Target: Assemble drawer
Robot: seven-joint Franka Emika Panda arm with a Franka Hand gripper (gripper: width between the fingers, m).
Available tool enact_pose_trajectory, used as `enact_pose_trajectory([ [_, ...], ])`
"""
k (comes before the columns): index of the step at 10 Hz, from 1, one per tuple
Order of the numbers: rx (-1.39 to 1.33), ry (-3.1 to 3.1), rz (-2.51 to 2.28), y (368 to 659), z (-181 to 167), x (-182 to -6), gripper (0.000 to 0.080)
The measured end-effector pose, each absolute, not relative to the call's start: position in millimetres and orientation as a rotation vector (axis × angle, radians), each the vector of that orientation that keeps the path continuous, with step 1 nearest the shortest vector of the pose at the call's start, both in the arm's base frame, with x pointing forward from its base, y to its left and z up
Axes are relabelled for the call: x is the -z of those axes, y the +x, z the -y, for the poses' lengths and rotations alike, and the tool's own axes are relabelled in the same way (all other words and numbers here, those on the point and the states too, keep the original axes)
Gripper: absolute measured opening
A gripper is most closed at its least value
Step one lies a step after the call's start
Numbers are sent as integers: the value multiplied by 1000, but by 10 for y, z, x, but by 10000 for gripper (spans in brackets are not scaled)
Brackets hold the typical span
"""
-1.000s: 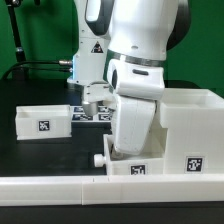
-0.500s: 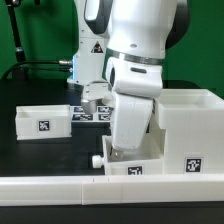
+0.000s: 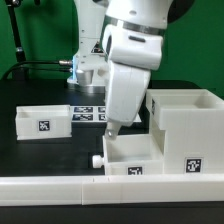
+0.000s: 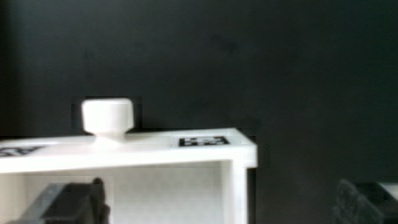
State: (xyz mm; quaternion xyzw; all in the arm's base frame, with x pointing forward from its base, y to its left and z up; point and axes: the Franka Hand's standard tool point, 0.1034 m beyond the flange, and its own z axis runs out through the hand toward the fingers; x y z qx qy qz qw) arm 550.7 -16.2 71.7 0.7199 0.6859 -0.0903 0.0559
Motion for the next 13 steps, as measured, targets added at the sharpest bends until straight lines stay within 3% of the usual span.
enact_pose_trajectory([
  [2,260,2155,-2088,5616,441,-908,648],
  [4,263,2165,-2082,5592,412,-868,648],
  [5,254,2148,-2108,5572,473,-824,648],
  [6,265,2144,-2135,5475,573,-601,648],
  [7,276,2137,-2169,5452,624,-500,648],
  [13,70,2294,-2292,5328,731,-306,648],
])
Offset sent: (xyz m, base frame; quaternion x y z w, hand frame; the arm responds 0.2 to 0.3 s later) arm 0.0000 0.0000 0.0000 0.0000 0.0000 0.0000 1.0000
